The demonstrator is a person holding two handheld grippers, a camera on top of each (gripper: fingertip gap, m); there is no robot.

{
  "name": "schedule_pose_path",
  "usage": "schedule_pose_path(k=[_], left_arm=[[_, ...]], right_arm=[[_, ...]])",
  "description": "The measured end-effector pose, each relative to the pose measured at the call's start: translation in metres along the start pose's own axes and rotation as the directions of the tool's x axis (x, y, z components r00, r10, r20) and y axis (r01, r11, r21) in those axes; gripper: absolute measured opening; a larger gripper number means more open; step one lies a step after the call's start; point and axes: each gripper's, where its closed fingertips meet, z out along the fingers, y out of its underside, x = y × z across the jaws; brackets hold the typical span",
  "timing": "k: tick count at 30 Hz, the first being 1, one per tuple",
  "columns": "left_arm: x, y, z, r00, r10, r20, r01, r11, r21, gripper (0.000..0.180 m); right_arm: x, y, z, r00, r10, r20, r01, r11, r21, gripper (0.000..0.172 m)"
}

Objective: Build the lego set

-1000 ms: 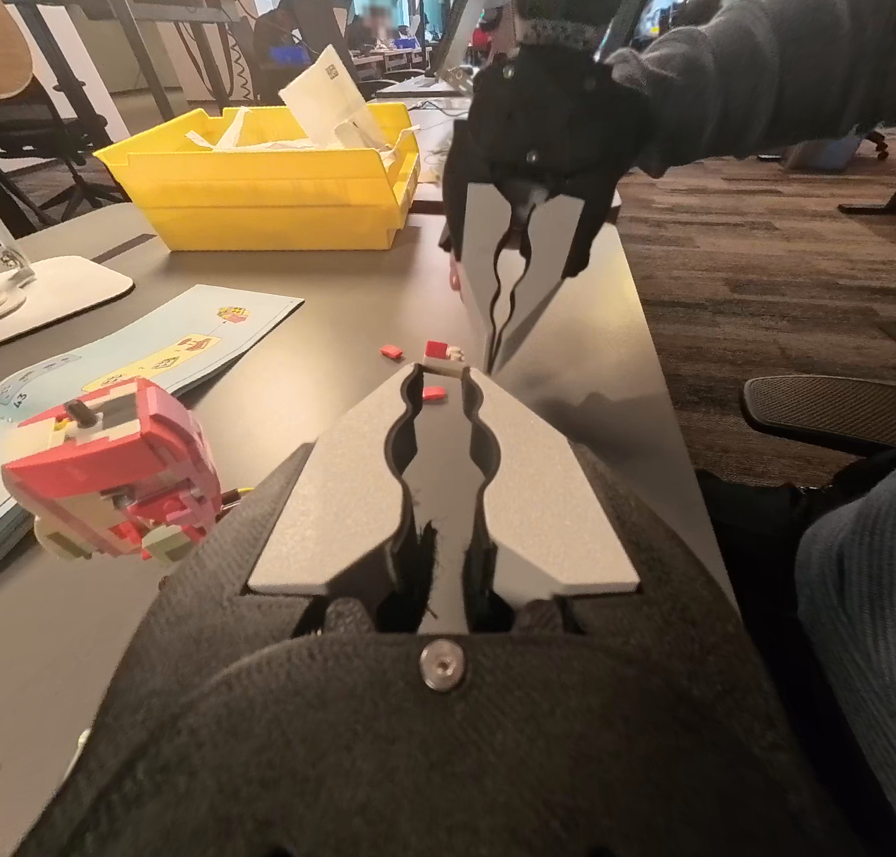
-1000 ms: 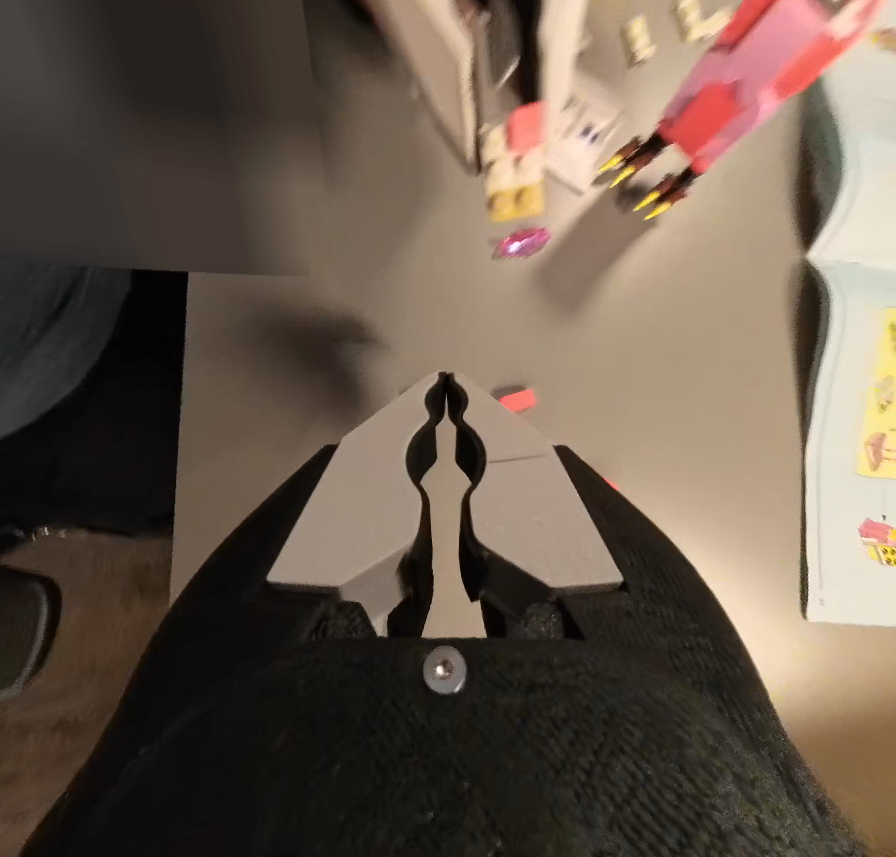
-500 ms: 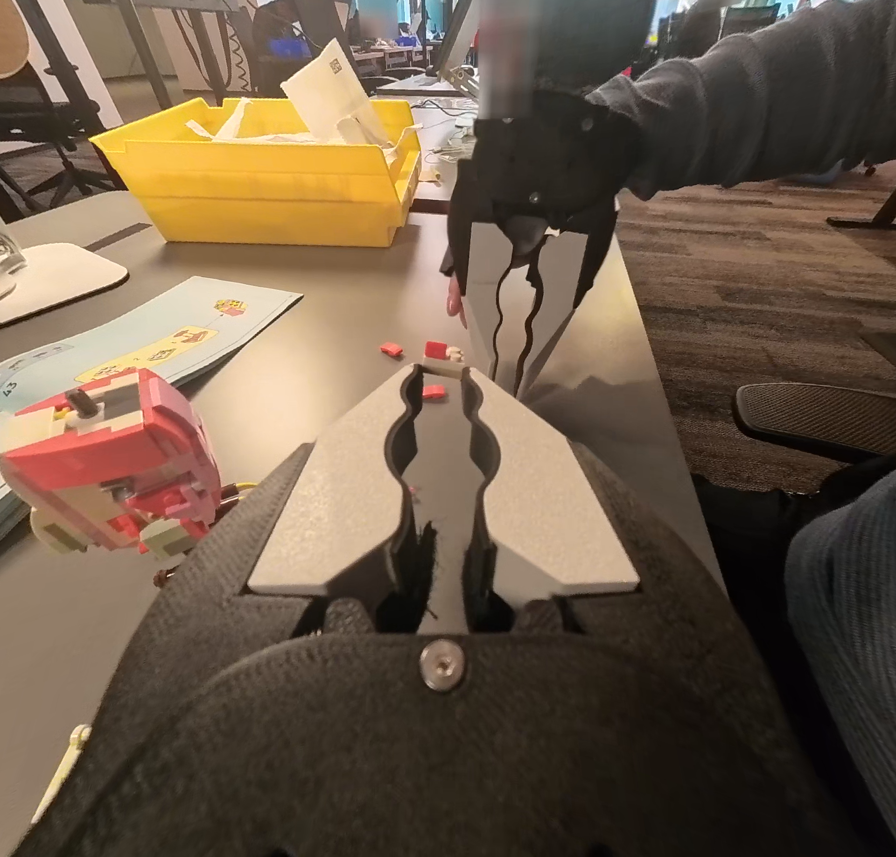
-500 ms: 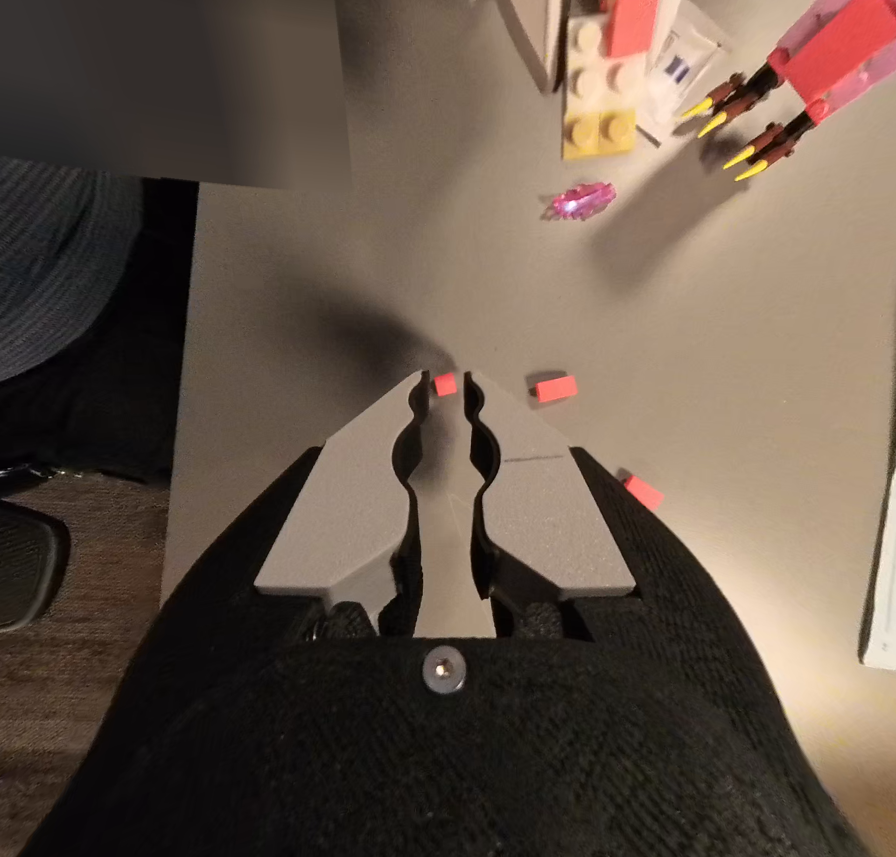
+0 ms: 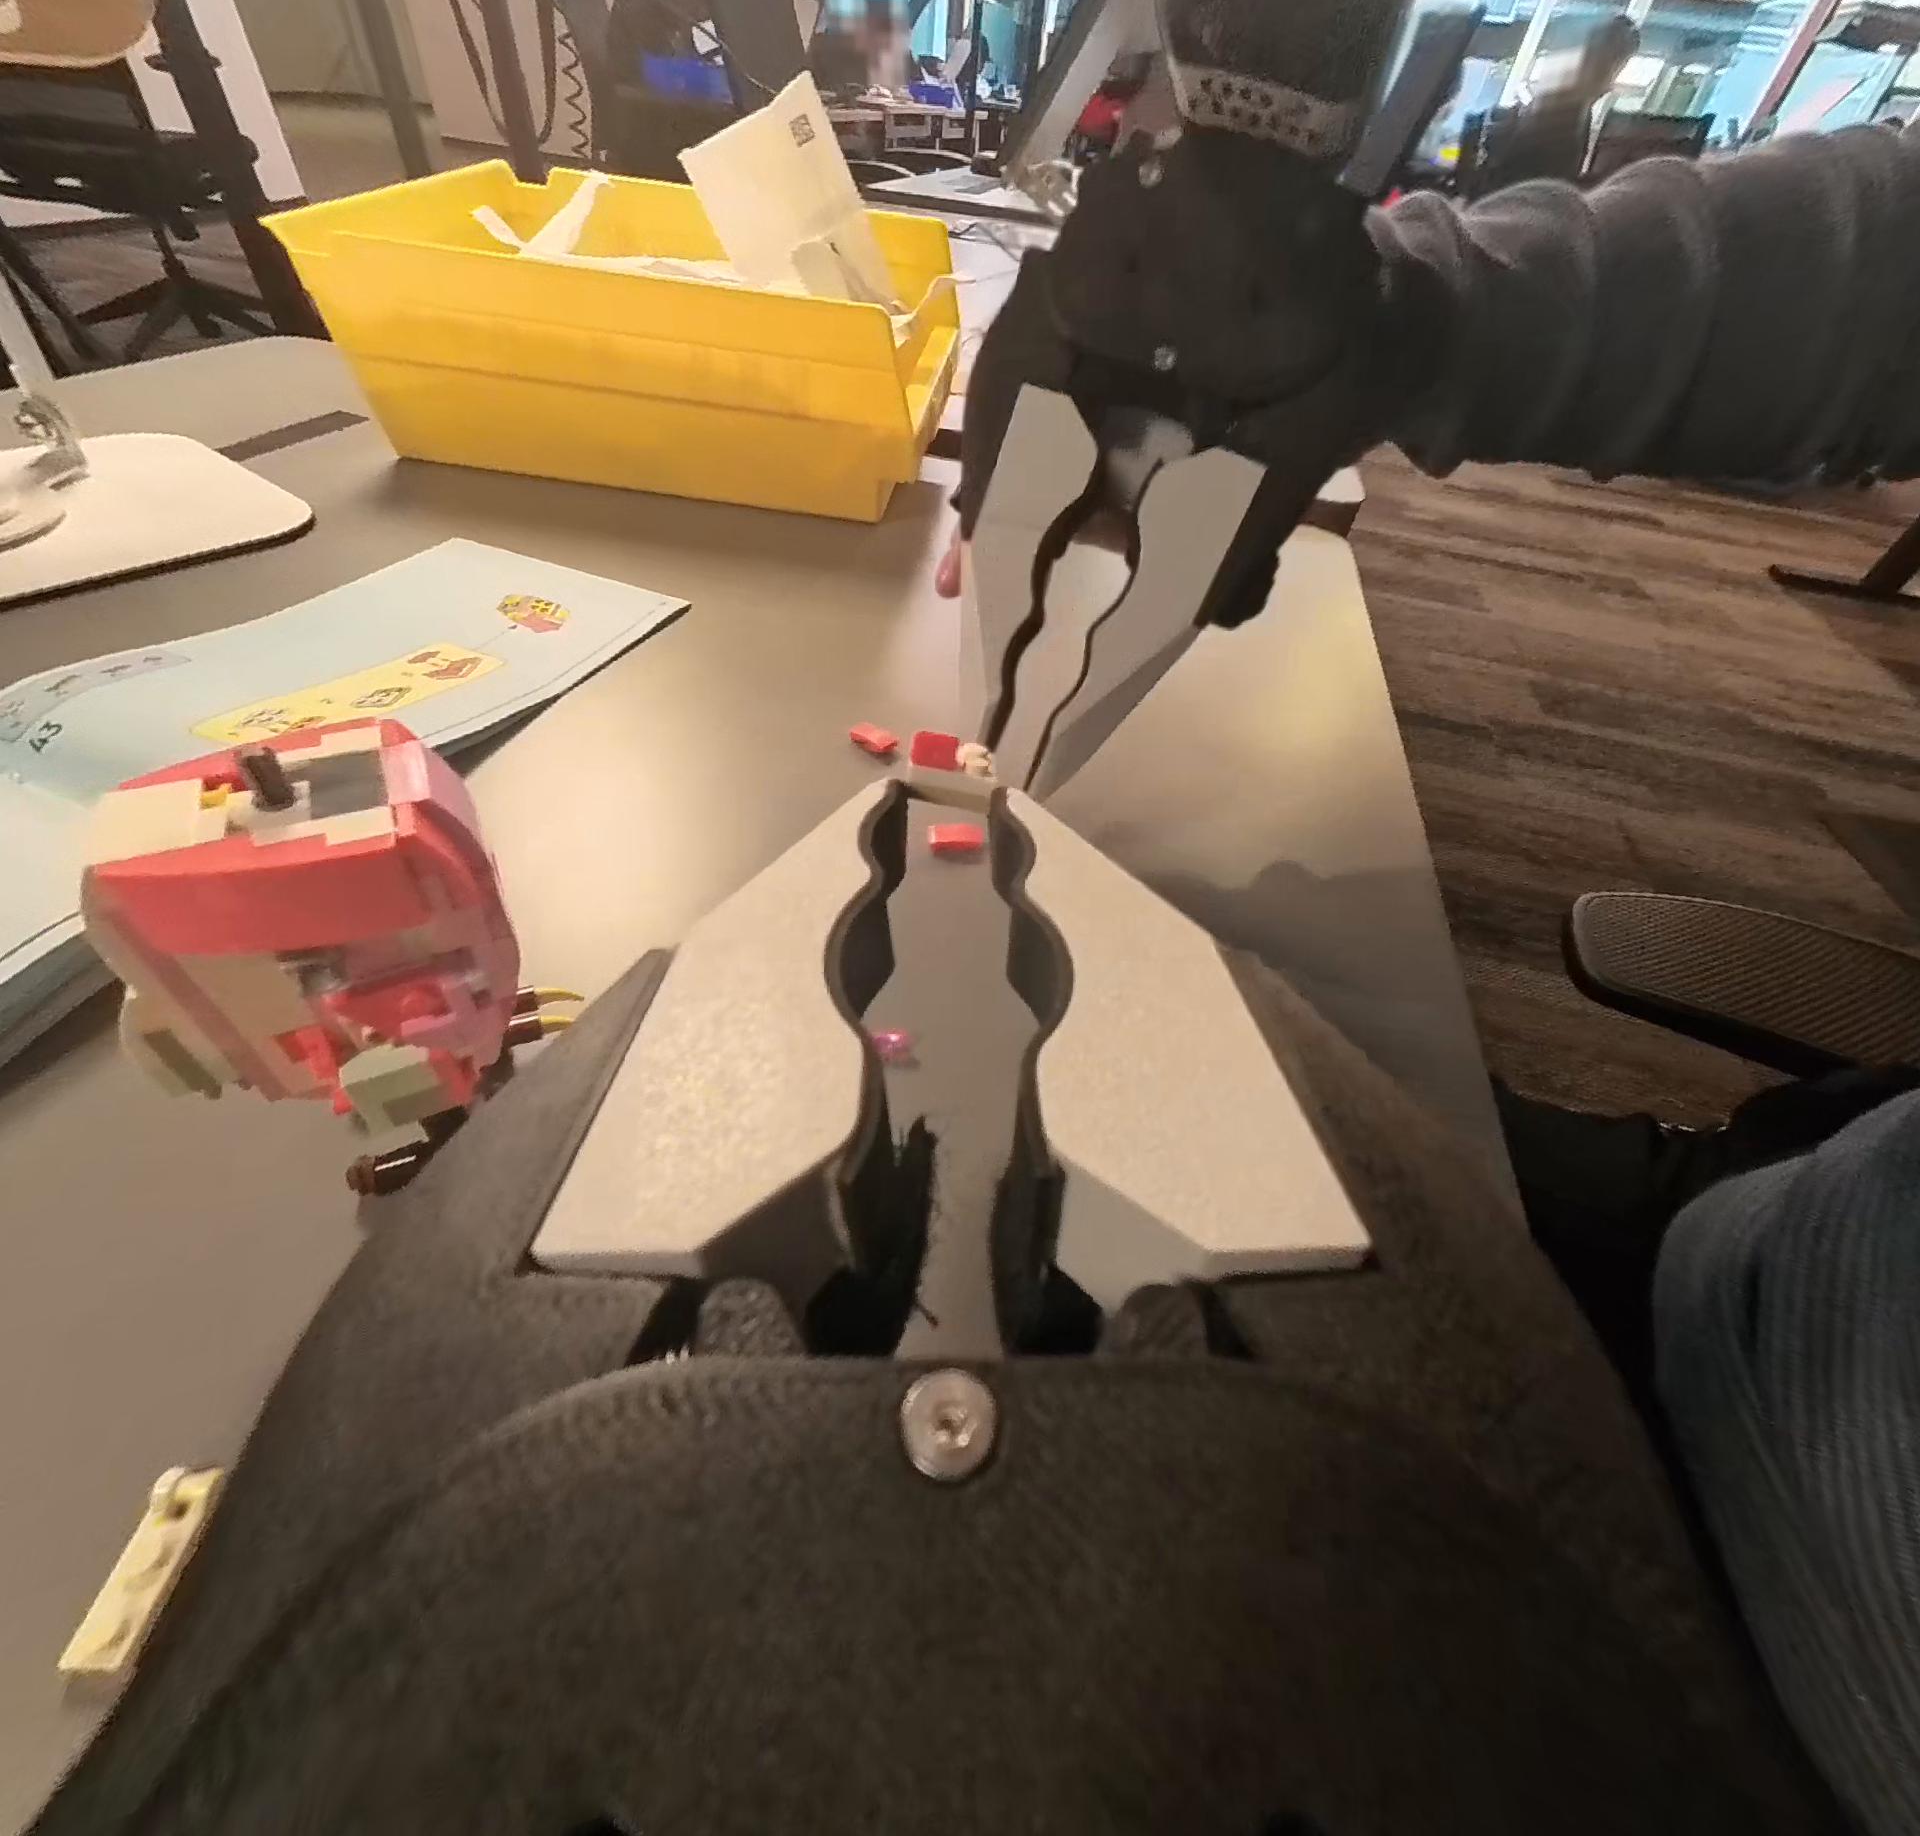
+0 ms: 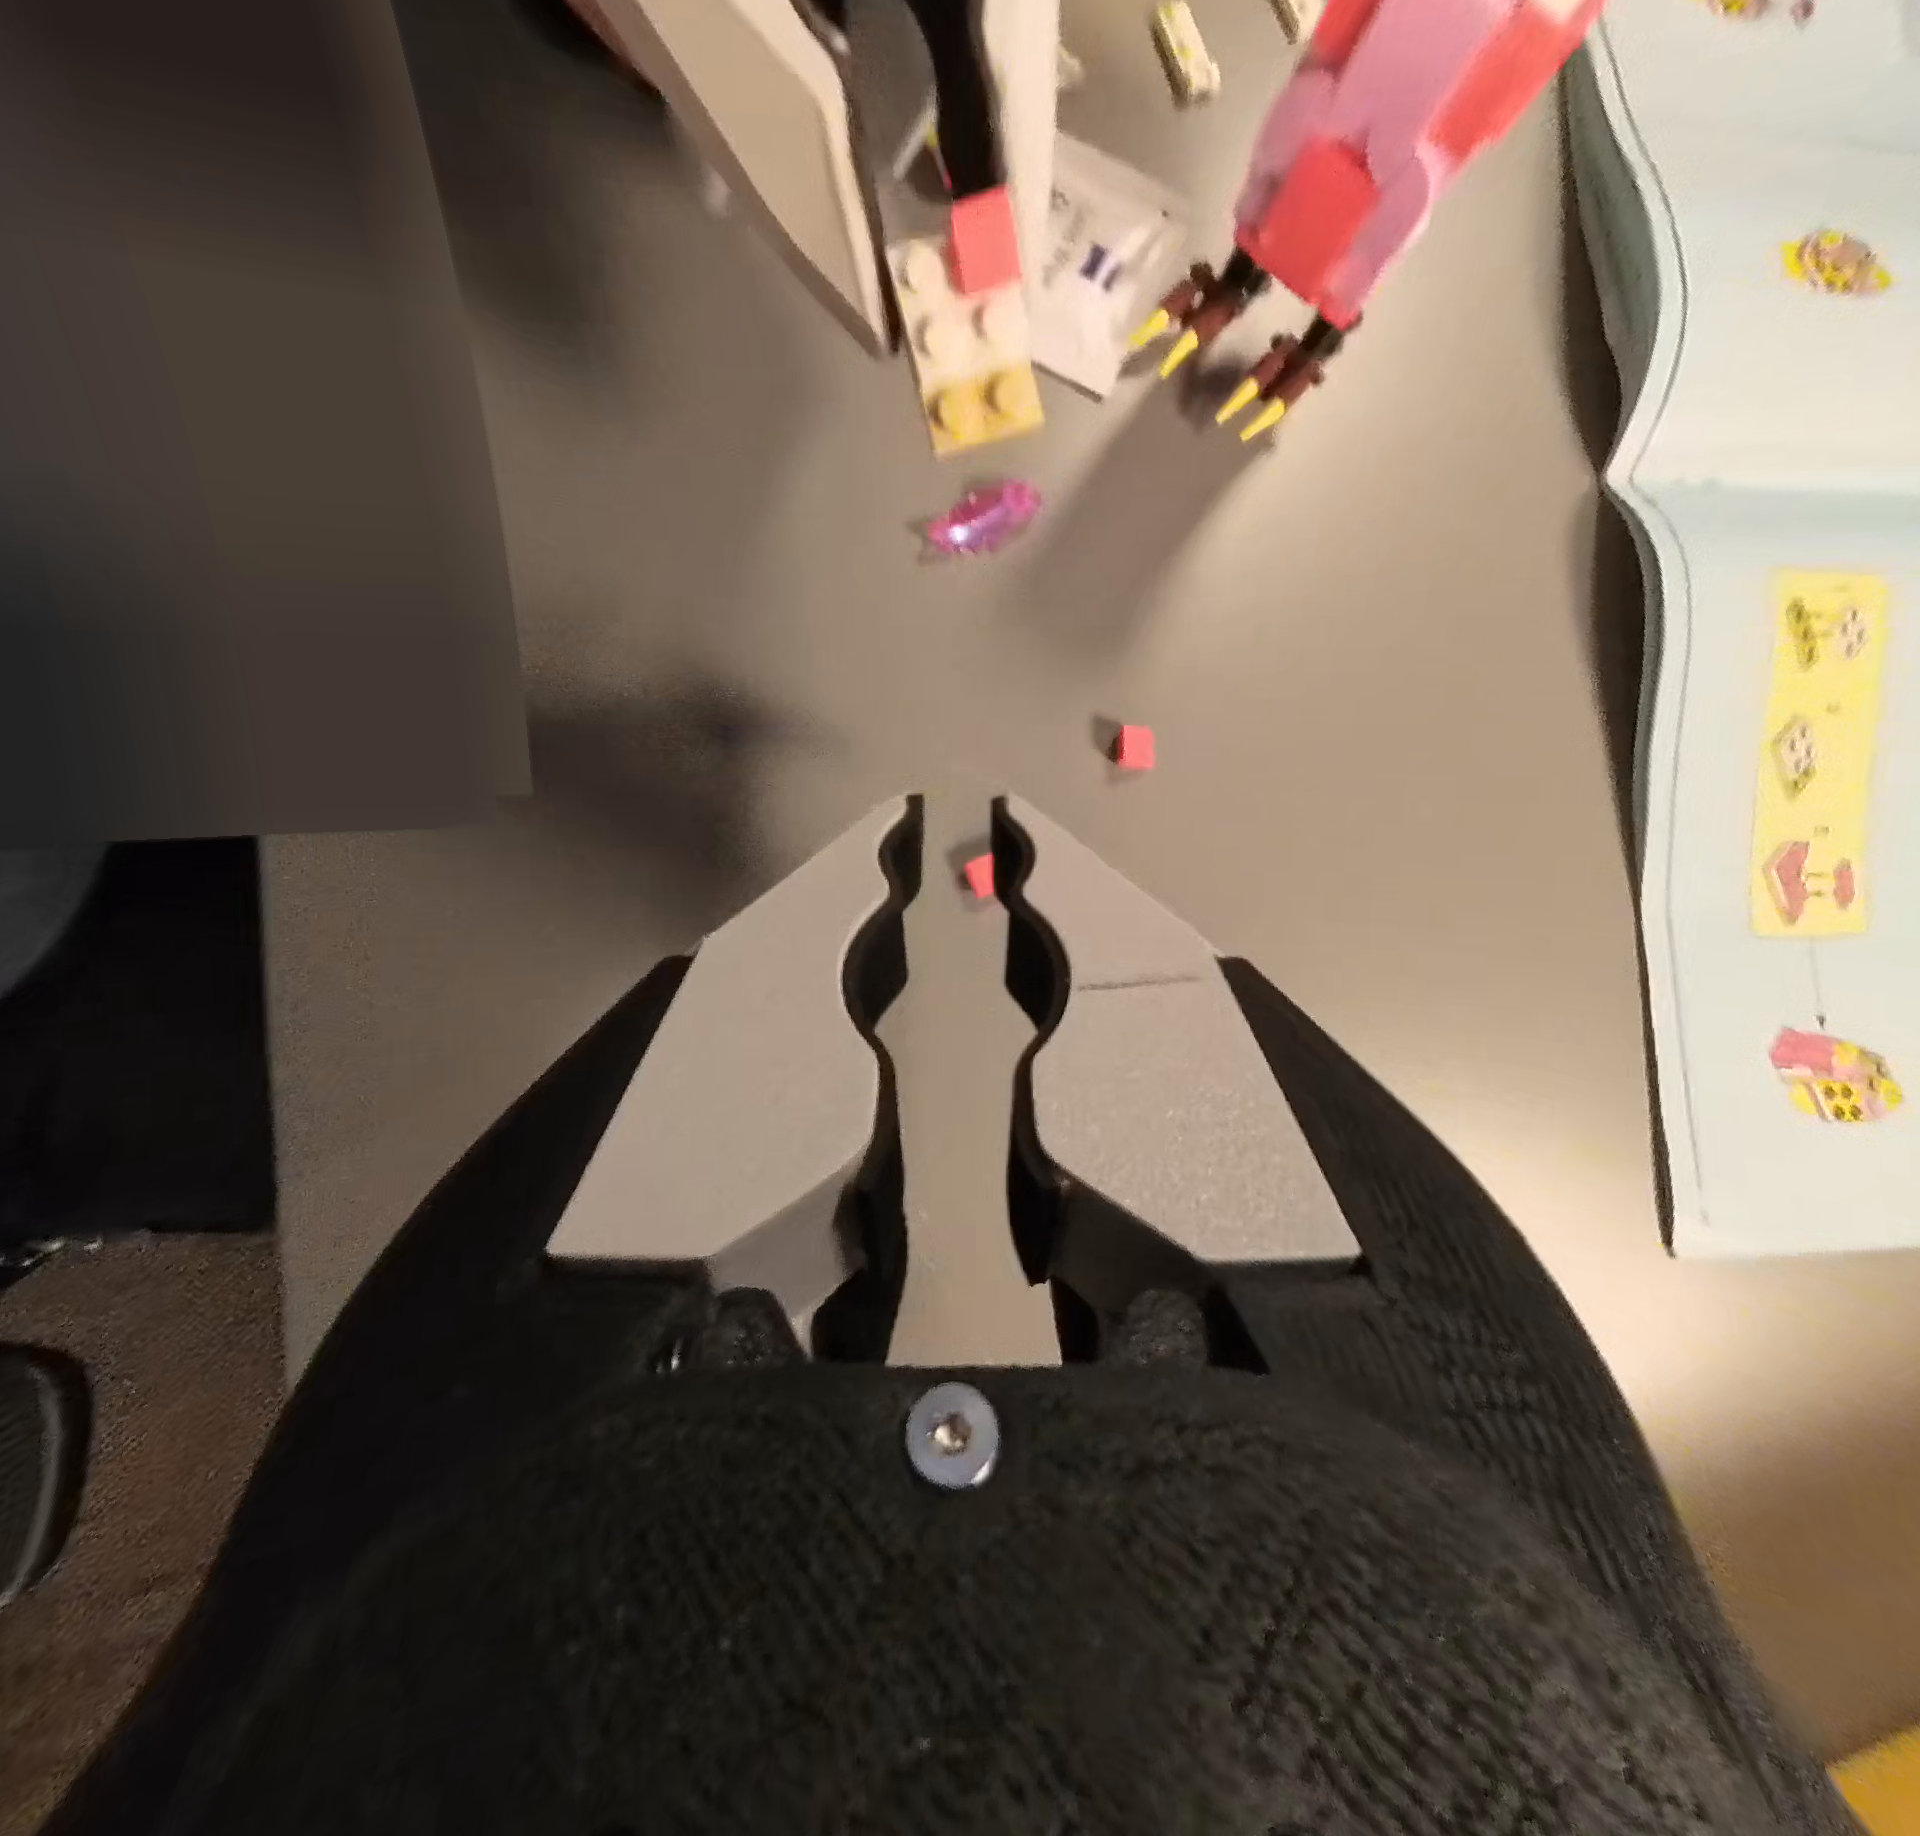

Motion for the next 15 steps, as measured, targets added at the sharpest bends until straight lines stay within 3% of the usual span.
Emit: schedule_pose_path(k=[6, 11, 15], left_arm=[[-0.018, 0.003, -0.003, 0.992, 0.030, 0.123, -0.027, 0.999, -0.023, 0.014], [-0.020, 0.002, -0.005, 0.992, 0.006, 0.122, -0.005, 1.000, -0.010, 0.014], [-0.020, 0.001, -0.005, 0.993, -0.001, 0.120, 0.002, 1.000, -0.008, 0.014]], right_arm=[[0.025, 0.002, 0.015, 0.993, 0.087, -0.084, -0.085, 0.996, 0.033, 0.021], [0.035, -0.002, 0.027, 0.989, 0.149, -0.019, -0.148, 0.987, 0.058, 0.014], [0.035, 0.009, 0.031, 0.990, 0.144, -0.006, -0.144, 0.989, -0.030, 0.008]])
